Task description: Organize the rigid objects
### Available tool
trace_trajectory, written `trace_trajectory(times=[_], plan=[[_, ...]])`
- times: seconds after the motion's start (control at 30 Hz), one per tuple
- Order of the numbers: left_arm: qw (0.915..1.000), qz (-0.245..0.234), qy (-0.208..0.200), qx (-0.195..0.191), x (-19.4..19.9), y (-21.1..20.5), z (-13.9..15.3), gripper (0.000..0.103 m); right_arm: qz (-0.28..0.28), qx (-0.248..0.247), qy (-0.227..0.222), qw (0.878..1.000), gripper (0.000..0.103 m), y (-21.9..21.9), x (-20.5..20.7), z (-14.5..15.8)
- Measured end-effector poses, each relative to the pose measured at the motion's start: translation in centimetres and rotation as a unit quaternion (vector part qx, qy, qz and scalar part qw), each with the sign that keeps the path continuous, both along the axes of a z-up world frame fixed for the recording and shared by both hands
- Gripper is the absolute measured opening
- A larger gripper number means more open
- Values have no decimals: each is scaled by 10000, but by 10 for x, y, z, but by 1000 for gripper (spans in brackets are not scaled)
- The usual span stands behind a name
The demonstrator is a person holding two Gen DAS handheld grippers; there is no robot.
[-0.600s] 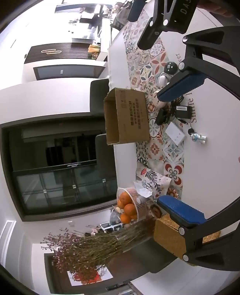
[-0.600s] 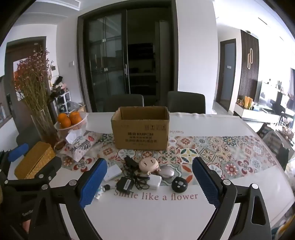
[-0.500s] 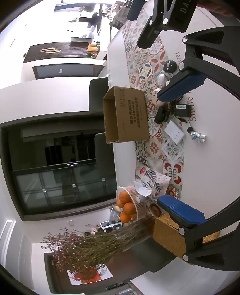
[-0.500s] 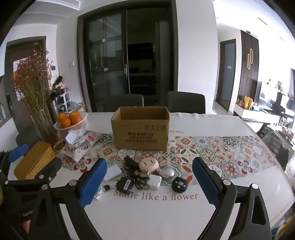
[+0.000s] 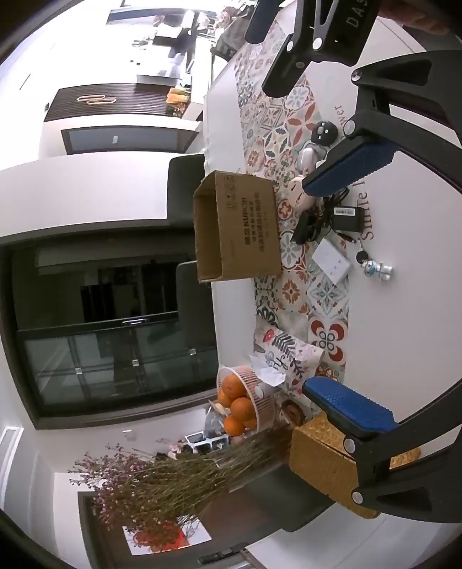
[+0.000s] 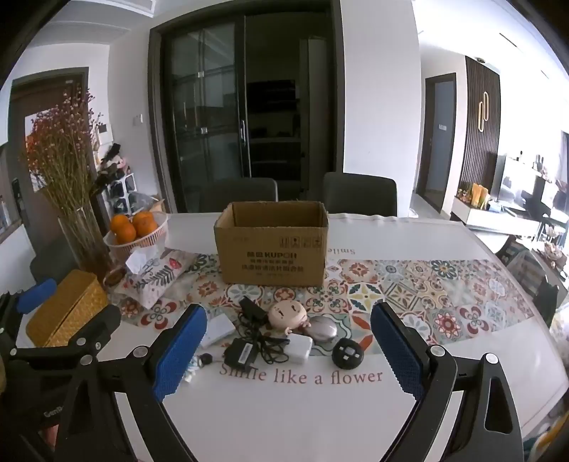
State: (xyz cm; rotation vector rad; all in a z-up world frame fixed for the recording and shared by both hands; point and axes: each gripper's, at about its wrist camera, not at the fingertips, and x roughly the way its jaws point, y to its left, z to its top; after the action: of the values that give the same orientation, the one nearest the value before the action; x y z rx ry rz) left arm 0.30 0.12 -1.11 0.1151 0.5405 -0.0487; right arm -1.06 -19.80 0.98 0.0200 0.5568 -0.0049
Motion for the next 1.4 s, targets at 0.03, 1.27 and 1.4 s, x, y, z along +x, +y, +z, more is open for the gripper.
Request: trace_trajectory(times=[0.03, 1.27, 1.4], plan=[[10000, -7, 5, -11, 0, 0, 0, 103, 6, -1, 3, 10000, 94, 3, 5, -3], [9999, -29, -99, 32, 2, -9, 8, 103, -99, -17, -15, 9999, 94, -9, 3, 1], [9999, -16, -93, 36, 2, -10, 8, 103, -96, -9, -17, 10000, 94, -9, 3, 1]])
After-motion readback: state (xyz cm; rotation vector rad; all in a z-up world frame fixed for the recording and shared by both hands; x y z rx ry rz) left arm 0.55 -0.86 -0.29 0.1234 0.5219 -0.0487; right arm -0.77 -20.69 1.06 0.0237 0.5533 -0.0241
